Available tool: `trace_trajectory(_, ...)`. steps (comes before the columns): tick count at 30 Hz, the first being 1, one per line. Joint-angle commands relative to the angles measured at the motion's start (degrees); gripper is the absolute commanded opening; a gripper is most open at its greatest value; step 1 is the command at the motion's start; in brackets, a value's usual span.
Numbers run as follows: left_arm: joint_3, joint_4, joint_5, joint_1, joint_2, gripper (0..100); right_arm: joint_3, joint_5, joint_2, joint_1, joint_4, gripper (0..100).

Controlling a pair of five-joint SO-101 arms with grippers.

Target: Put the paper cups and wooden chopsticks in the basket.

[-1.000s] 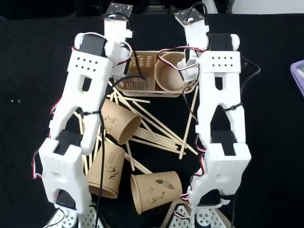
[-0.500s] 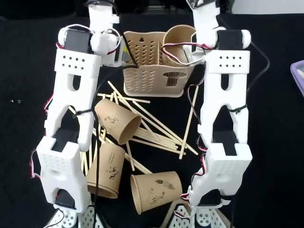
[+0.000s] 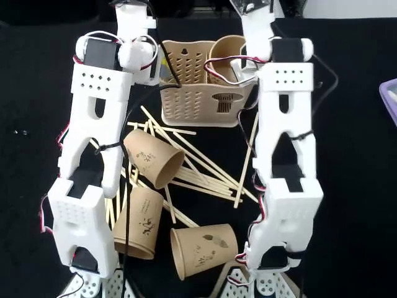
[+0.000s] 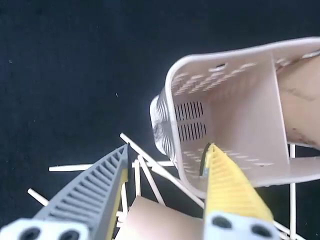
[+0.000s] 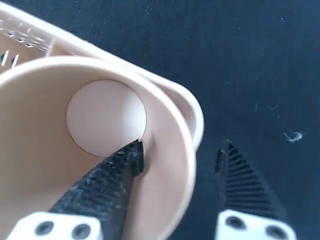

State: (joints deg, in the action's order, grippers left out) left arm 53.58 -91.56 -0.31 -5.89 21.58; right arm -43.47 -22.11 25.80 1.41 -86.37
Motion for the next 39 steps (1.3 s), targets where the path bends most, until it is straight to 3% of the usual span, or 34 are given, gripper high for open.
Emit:
trace_trajectory(1, 2.24, 2.81, -0.09, 0.66, -0.70, 28, -3.47, -1.41, 0.04, 0.88, 4.04, 26.9)
trace_trajectory(14, 4.62, 7.12, -0.09, 0.84, -1.93, 29, -6.46, -0.70, -3.65, 1.93, 6.77, 27.3)
trace_trajectory(19, 10.51, 3.34, -0.53, 0.92, -3.52, 29, -10.33, 0.09, -5.14, 1.76, 6.51, 27.3)
trace_trajectory(26, 21.23, -9.49, -0.62, 4.62, -7.56, 29, -17.27, 2.02, -8.40, 1.85, -1.67, 27.0)
trace_trajectory(32, 9.80, -9.49, -0.53, 14.73, -13.19, 27, -24.13, 1.93, -11.03, 2.02, -14.51, 27.0)
trace_trajectory(39, -19.03, -9.32, -8.00, 16.40, -31.82, 26, -14.81, 2.20, -21.93, 1.93, -14.95, 26.9)
